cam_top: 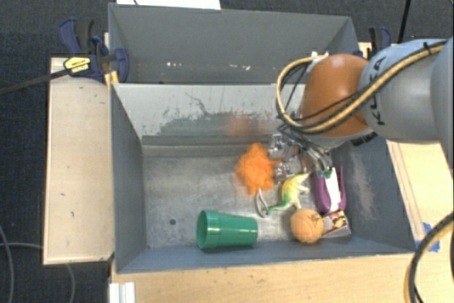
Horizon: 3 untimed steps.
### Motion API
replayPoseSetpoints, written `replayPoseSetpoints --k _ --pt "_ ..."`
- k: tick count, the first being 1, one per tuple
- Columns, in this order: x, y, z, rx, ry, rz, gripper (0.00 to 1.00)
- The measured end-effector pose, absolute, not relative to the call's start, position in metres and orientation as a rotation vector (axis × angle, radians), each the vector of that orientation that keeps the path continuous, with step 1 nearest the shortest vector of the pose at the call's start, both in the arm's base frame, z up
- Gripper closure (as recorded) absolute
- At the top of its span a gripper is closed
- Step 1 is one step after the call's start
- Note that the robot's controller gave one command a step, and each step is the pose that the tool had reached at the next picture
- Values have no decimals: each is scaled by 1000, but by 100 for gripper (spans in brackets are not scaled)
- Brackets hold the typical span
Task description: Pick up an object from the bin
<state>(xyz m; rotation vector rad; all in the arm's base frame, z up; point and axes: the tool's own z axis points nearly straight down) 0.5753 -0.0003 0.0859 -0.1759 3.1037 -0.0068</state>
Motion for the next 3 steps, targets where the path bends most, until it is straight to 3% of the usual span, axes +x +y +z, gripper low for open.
replayPoseSetpoints --k 3 --pt "590 2 81 -168 3121 -14 100"
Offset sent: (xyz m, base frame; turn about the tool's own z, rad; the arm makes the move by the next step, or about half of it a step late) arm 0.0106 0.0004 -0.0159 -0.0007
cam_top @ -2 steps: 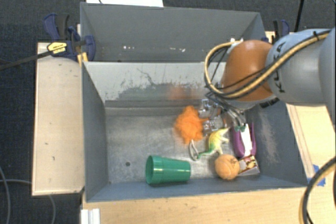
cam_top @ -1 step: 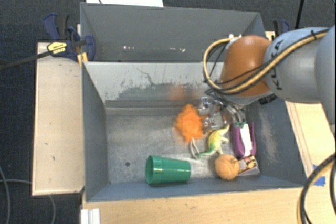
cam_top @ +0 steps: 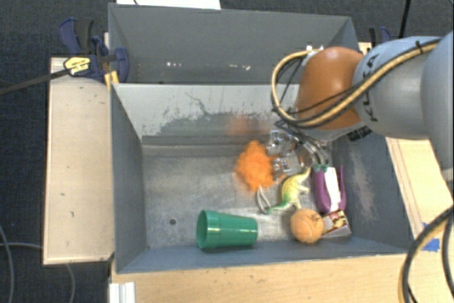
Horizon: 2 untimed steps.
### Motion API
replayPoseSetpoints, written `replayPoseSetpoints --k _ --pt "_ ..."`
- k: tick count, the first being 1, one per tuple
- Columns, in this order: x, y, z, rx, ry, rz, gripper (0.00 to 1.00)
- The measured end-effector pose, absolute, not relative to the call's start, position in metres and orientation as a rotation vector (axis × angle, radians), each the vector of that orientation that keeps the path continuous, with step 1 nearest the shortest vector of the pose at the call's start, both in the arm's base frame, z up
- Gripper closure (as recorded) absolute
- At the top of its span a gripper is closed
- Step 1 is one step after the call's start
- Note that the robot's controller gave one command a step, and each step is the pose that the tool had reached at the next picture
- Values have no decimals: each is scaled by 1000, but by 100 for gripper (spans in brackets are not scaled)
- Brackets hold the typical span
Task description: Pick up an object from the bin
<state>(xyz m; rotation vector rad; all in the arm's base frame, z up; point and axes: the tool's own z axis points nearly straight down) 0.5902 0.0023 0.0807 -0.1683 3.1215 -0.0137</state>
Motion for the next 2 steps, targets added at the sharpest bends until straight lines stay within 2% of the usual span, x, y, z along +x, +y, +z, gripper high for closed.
replayPoseSetpoints --k 1,2 --pt "551 -27 76 -135 3120 -5 0" --pt "553 -25 76 -139 3117 -4 100"
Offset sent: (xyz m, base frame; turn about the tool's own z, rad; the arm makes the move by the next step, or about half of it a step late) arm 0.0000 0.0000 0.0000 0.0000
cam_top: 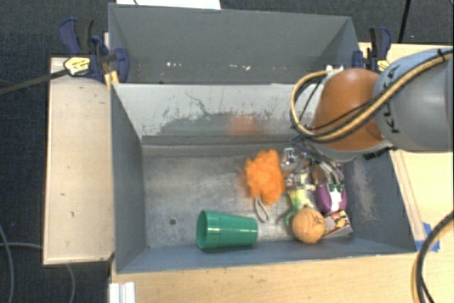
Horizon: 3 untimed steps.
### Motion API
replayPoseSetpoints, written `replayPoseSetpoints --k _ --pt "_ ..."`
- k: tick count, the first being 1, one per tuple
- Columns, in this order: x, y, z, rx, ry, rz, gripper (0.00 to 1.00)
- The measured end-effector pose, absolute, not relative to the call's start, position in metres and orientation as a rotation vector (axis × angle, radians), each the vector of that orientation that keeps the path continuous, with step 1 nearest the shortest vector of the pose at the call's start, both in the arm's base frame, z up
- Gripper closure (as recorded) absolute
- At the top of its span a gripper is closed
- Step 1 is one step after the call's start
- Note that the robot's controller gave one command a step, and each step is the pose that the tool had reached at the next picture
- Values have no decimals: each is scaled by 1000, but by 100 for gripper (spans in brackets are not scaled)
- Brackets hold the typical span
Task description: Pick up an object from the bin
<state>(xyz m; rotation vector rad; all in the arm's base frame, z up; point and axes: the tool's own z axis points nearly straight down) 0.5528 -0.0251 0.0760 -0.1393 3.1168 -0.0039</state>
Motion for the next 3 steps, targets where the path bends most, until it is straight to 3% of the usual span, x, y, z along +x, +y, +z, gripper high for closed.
replayPoseSetpoints --k 3 --pt "552 -25 76 -137 3118 -4 100"
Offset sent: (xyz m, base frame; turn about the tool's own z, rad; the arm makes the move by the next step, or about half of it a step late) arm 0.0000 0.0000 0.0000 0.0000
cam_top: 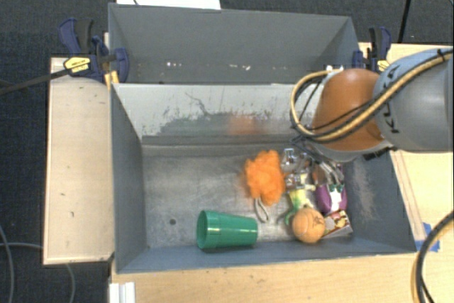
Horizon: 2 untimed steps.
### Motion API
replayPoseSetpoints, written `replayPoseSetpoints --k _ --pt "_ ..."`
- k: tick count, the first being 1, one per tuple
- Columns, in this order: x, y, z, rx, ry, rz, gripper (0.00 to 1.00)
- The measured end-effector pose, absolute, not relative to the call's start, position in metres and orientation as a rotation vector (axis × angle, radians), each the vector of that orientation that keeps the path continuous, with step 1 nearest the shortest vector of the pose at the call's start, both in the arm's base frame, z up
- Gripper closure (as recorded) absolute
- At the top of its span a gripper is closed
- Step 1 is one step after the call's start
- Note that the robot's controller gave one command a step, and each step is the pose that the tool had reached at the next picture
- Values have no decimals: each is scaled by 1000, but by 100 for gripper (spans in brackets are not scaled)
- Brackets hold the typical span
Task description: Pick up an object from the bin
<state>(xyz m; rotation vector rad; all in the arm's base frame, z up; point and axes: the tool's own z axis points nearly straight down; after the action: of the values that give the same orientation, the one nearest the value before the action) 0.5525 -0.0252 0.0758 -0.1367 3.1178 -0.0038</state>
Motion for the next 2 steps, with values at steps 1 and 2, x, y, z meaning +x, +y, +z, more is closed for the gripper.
replayPoseSetpoints --k 1,2 --pt "552 -25 76 -136 3118 -4 100" --pt "552 -25 76 -136 3118 -4 100"
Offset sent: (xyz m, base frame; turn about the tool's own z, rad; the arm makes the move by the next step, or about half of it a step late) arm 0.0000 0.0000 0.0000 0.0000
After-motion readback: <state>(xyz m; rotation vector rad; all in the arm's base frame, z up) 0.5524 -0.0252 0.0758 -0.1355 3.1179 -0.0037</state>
